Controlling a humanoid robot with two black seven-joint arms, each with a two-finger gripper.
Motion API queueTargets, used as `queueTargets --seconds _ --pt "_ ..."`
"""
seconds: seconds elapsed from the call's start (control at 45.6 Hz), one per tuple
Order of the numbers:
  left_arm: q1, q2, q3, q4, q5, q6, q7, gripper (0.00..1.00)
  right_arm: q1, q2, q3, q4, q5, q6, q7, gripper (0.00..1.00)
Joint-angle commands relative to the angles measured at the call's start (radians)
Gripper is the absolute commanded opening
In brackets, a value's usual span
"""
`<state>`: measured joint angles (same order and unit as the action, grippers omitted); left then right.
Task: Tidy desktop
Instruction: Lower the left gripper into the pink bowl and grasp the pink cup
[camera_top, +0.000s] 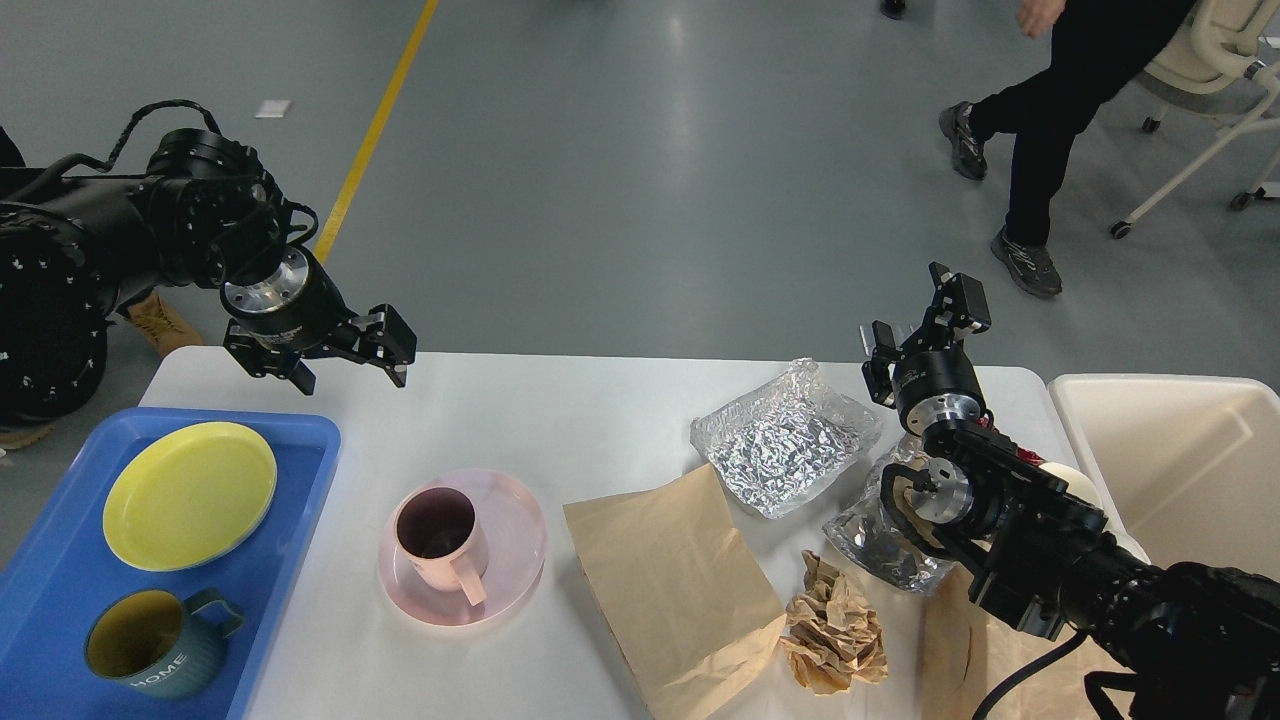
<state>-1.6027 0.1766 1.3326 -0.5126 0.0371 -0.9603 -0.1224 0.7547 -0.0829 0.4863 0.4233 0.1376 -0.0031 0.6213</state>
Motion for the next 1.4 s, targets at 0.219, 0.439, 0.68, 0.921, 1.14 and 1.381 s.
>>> queueTargets --seconds 0.219,0.439,0.68,0.921,1.14,1.381 --pt "-0.203 -0.085 0.086 -0.316 0.004 0.0 -0.005 0.96 0.0 0.0 0.0 0.0 0.0 0.0 0.0 1.0" --pt "-0.211 -0.12 0.099 -0.362 0.007 0.0 0.003 0.96 0.0 0.0 0.0 0.0 0.0 0.0 0.0 1.0" --pt "-0.042 -0.138 0.077 -0.29 0.006 0.0 0.004 0.96 0.0 0.0 0.0 0.0 0.0 0.0 0.0 1.0" --pt "0.027 -0.154 0.073 -0.215 0.006 0.0 0.003 0.96 0.0 0.002 0.0 0.0 0.0 0.0 0.002 1.0" --pt "0.089 -0.154 0.071 -0.113 0.006 0.0 0.003 0.96 0.0 0.002 0.0 0.0 0.0 0.0 0.002 1.0" --pt "0.141 -0.167 0.056 -0.07 0.006 0.0 0.004 0.96 0.0 0.002 0.0 0.0 0.0 0.0 0.002 1.0"
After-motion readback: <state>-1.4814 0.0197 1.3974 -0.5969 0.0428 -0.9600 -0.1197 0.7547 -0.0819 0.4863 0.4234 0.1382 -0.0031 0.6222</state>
